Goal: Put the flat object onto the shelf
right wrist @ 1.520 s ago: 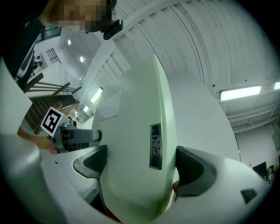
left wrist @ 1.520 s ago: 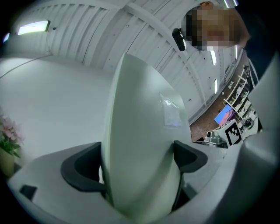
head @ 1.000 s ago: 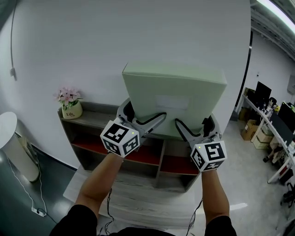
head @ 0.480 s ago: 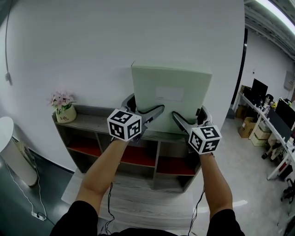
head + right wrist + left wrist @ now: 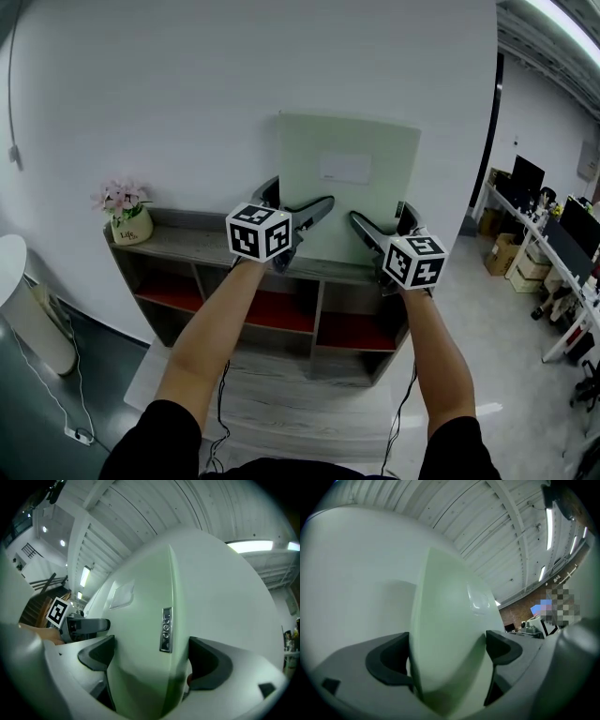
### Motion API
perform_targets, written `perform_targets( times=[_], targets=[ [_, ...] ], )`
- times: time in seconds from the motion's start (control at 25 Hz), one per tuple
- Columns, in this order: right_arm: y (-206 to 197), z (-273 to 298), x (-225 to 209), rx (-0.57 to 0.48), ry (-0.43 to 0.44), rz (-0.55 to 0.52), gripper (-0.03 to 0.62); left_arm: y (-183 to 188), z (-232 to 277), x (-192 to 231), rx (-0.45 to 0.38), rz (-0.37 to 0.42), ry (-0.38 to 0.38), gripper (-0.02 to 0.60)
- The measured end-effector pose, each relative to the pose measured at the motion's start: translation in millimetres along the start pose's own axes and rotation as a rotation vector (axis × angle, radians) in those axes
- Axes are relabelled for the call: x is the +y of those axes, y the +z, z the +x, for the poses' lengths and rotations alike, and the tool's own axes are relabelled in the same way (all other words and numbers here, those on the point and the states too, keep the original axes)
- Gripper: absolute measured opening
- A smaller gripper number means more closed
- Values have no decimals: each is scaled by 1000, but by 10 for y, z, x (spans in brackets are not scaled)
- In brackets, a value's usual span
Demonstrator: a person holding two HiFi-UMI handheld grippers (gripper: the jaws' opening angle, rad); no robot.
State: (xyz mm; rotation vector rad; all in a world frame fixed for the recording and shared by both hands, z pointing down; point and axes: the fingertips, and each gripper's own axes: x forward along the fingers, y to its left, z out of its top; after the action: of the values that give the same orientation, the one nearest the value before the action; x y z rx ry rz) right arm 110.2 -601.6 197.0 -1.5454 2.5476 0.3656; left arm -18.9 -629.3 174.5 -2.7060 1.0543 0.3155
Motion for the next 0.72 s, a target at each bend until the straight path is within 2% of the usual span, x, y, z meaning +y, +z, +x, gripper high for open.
perform_targets(
  times=[0.24, 0.36, 0.44, 0.72],
  targets=[
    [-33, 27, -19, -14, -13, 34, 477, -28, 19, 31, -15, -1, 8, 506],
    [-103, 29, -16, -8, -15, 63, 477, -52, 0, 38, 2, 29, 30, 506],
    [-159, 14, -1, 4, -21, 37, 477, -89, -12, 33, 10, 41, 39, 506],
    [-164, -76, 43, 48, -44, -23, 477, -119, -122, 80, -5, -3, 66, 507]
  ],
)
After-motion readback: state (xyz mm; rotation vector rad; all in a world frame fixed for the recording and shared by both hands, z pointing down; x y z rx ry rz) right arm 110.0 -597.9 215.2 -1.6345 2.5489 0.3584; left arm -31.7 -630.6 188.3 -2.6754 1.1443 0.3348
